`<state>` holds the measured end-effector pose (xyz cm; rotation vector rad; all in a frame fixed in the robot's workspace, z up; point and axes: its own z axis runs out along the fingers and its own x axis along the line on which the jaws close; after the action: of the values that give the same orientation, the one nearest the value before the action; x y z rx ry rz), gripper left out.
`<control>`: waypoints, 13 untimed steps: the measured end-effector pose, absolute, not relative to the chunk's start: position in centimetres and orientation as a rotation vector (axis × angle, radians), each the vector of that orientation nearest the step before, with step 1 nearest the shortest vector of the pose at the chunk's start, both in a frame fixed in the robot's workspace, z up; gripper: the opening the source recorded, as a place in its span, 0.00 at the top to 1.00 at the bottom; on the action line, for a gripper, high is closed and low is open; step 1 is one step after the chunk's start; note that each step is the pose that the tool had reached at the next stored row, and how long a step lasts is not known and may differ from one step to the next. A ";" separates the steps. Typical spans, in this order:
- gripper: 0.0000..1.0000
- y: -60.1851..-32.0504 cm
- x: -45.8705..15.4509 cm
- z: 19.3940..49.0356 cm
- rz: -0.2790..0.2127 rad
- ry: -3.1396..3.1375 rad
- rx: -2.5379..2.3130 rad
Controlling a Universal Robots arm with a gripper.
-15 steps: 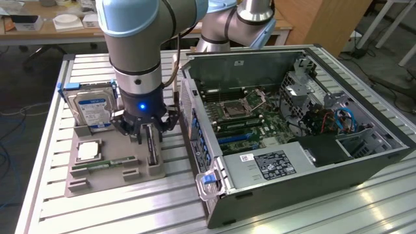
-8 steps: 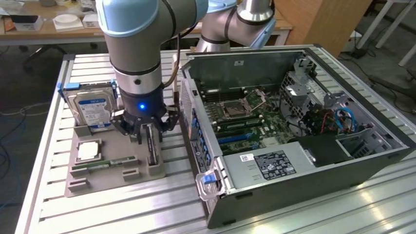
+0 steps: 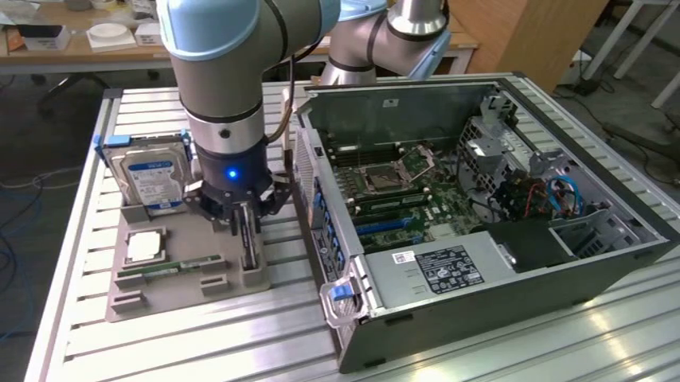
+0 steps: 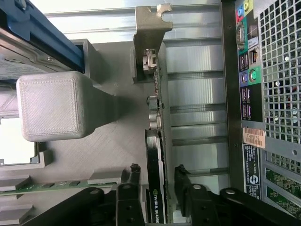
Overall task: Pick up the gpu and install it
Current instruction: 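Pick up the gpu and move the gpu toward the slot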
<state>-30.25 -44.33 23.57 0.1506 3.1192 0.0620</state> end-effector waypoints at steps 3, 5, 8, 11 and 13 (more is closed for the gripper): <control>0.67 -44.3 -30.3 23.6 0.062 3.120 0.150; 0.74 -44.3 -30.3 23.6 0.062 3.119 0.151; 0.74 -44.3 -30.3 23.6 0.062 3.119 0.151; 0.74 -44.3 -30.3 23.6 0.062 3.119 0.151; 0.74 -44.3 -30.3 23.6 0.062 3.119 0.151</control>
<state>-30.25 -44.33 23.58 0.1506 3.1193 0.0620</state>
